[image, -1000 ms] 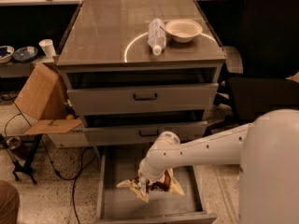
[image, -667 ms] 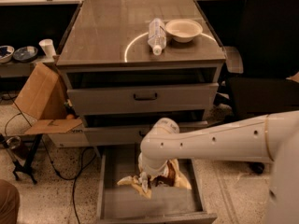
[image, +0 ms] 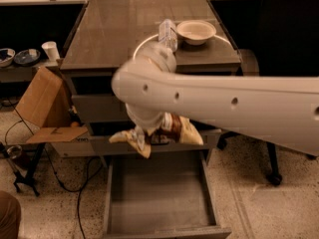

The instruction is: Pick brown chip bag from bottom drawer and place on counter

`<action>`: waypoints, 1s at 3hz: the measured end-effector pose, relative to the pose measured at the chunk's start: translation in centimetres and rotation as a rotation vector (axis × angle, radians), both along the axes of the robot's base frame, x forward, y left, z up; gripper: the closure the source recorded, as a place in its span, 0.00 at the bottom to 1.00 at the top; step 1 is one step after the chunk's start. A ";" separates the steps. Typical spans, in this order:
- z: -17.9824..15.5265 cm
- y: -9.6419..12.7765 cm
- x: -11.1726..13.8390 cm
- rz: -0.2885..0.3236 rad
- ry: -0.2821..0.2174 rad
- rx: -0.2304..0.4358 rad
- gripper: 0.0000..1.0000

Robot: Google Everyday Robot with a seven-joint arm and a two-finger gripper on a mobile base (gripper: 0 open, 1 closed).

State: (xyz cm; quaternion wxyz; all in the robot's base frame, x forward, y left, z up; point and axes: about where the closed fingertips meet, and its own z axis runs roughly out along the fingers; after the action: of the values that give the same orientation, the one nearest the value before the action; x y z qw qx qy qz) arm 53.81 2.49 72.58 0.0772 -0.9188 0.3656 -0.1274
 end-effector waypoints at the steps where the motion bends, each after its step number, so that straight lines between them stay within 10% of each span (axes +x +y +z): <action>1: 13.2 2.6 3.3 0.002 -0.191 -0.060 1.00; 2: 25.4 4.8 7.3 -0.033 -0.376 -0.162 1.00; 3: 28.8 6.9 10.9 -0.044 -0.407 -0.260 1.00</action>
Offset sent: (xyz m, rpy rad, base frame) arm 0.0430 0.0404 0.3853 -0.4681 -0.3321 -0.1576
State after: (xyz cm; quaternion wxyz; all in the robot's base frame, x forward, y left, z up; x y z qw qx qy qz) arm 64.66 9.43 101.37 0.0274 -0.8683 0.3427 -0.3575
